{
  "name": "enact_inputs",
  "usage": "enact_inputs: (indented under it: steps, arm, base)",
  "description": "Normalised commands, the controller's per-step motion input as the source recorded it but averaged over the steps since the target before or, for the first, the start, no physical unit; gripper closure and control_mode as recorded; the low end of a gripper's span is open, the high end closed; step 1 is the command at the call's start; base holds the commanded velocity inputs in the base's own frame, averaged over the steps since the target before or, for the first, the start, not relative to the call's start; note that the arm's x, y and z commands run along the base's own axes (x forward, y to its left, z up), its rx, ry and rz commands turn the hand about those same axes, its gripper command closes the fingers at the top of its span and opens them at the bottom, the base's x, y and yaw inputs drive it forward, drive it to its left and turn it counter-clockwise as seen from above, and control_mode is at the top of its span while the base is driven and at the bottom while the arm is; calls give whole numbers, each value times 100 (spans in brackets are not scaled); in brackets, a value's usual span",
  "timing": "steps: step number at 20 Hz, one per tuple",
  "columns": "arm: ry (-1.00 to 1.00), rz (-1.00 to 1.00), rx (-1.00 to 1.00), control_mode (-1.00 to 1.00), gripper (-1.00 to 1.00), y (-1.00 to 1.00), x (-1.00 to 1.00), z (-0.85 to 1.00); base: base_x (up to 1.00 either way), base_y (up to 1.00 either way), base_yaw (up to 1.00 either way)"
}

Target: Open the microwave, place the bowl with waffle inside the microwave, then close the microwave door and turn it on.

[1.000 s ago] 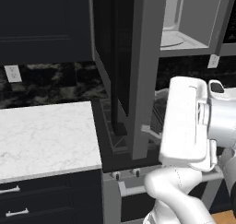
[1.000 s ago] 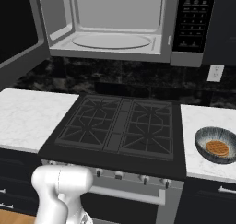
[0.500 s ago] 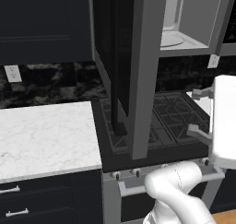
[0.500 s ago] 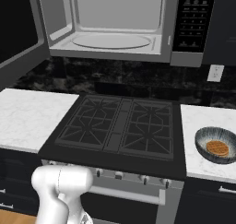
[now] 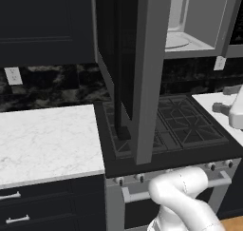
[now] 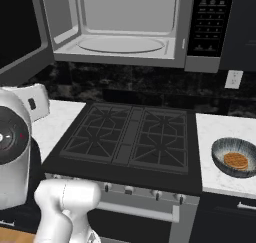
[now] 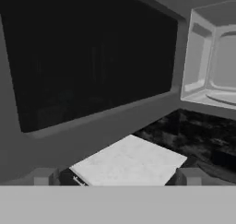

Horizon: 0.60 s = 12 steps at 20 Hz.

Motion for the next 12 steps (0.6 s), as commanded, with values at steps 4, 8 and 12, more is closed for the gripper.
enact_inputs:
  steps: [4,8,12]
  arm:
    - [57,-35,-19,-100,-100,-27,71,-20]
    - [37,-34,-20,-100,-100,-20,60,-66]
    - [23,-37,-16,-100,-100,-41,56,-82]
  base:
    - [0,0,0]
    - [0,0,0]
    - [0,0,0]
